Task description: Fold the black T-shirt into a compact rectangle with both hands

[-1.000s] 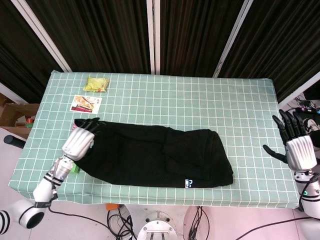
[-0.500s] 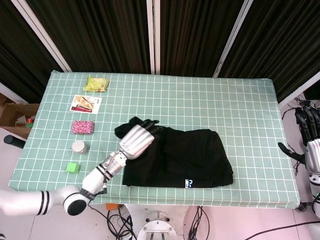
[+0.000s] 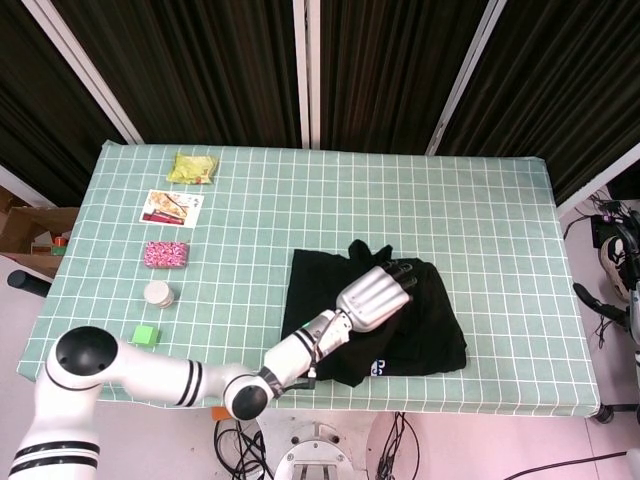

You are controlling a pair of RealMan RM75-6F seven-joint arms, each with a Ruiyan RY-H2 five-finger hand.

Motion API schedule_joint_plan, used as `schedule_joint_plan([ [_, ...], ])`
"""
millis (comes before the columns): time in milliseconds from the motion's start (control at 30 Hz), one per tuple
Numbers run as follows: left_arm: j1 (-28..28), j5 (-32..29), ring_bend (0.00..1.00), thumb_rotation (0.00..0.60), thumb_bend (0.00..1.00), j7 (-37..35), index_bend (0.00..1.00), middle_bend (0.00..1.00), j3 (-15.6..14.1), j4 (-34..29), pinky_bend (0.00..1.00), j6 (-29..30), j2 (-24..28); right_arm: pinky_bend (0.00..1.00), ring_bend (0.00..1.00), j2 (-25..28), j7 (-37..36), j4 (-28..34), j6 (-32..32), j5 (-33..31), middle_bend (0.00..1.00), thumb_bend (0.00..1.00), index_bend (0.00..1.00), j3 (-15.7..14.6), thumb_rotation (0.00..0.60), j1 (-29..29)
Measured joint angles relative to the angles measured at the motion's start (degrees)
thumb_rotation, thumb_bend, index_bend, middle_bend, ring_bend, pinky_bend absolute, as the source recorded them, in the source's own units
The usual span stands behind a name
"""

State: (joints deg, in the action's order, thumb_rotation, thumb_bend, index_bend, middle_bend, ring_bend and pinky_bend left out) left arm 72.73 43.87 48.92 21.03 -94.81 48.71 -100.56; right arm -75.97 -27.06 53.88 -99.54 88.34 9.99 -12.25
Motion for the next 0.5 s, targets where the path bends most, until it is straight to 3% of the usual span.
schedule_joint_plan([
  [500, 19.1, -19.7, 0.13, 0.6, 0.64, 6.2, 0.57, 0.23, 3.6, 20.1, 0.19, -1.7, -11.1, 0.0, 0.0, -0.7, -1.9, -2.0, 1.4, -0.6, 0.0, 0.0, 0.0, 0.1, 0.6, 0.0],
])
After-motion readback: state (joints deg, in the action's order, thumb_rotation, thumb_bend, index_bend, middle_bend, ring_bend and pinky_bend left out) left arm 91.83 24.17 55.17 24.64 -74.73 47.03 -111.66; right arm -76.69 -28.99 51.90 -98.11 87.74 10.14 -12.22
